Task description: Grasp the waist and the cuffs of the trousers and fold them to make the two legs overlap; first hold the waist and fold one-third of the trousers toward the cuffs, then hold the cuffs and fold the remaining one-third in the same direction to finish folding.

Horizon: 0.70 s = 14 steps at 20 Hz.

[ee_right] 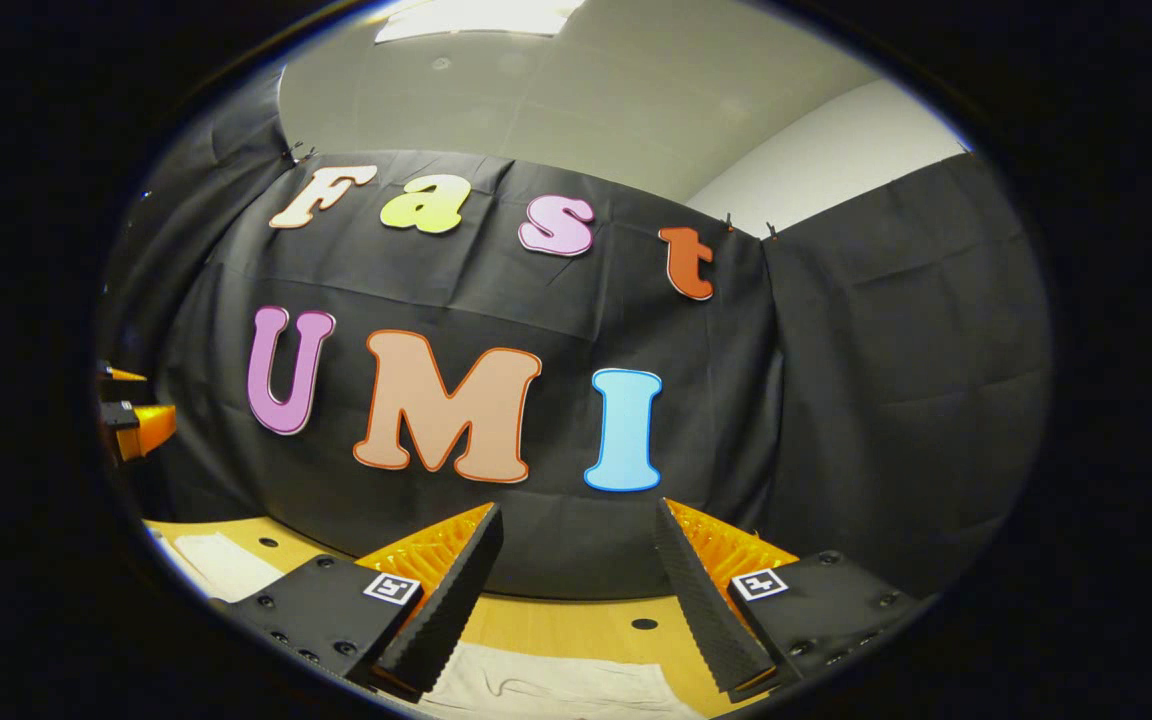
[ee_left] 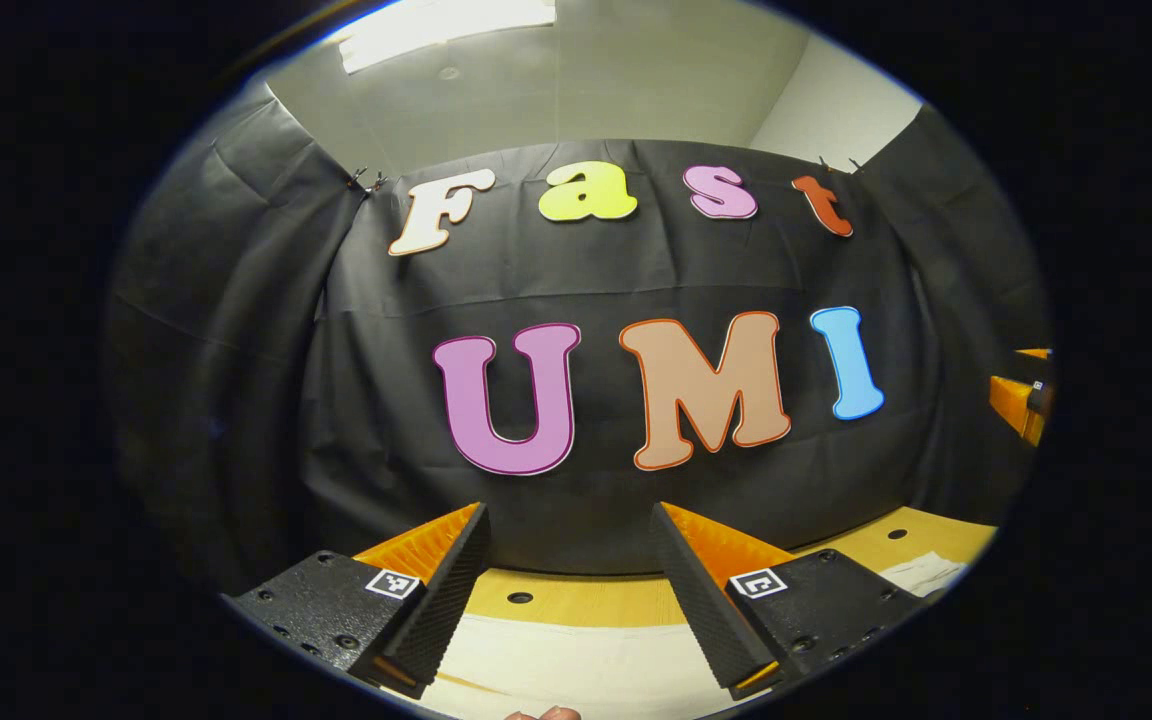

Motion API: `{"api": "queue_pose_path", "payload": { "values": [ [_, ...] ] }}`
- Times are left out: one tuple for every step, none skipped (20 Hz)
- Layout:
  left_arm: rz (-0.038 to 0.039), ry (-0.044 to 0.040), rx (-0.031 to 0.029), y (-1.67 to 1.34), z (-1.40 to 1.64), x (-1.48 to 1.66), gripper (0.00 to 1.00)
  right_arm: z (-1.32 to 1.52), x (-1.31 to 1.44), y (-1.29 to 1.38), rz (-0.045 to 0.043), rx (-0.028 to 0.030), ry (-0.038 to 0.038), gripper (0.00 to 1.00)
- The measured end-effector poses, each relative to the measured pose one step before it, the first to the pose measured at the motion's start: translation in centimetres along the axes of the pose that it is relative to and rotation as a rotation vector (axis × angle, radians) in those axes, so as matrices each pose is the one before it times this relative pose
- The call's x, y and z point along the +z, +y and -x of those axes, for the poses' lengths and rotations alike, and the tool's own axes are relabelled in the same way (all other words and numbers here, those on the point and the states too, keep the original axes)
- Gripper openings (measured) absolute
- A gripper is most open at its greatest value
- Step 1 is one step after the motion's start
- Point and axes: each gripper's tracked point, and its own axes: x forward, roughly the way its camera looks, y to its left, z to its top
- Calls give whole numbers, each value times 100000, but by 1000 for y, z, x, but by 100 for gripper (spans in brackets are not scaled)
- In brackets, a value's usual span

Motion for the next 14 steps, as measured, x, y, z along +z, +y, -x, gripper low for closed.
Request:
{"api": "queue_pose_path", "payload": {
  "values": [
    [-201,-72,17,-94,87,23,96,191,-225,-420,2048,563,150,97],
    [-42,14,-50,-73,133,-88,95,173,-125,-524,2328,173,-78,97],
    [122,243,-9,-125,-18,24,95,87,-281,-534,2403,118,-5,97],
    [287,199,6,-125,71,-151,96,212,-263,-529,2633,377,232,97],
    [241,461,6,-117,138,-164,96,226,-480,-508,2384,274,487,97],
    [53,484,-29,-146,-28,-169,96,135,-466,-523,2964,339,854,97],
    [-46,-1,-36,-77,16,95,95,208,-588,-433,3105,512,939,97],
    [-281,102,-26,-97,74,-87,95,347,-531,-500,3243,471,992,97],
    [-309,41,-3,-138,34,-49,95,427,-712,-401,3190,708,758,97],
    [-183,119,-112,-116,3,-82,96,436,-447,-301,3169,1175,-11,97],
    [-22,84,-180,-189,-27,46,96,351,-801,-222,4392,1165,699,97],
    [205,183,-102,-113,-4,-101,96,357,-895,-196,3768,1112,1350,97],
    [309,-41,68,-158,-49,48,96,442,-1139,-57,3590,1504,1590,97],
    [258,127,35,-100,6,-74,96,448,-733,-25,2690,1500,1159,97]
  ]
}}
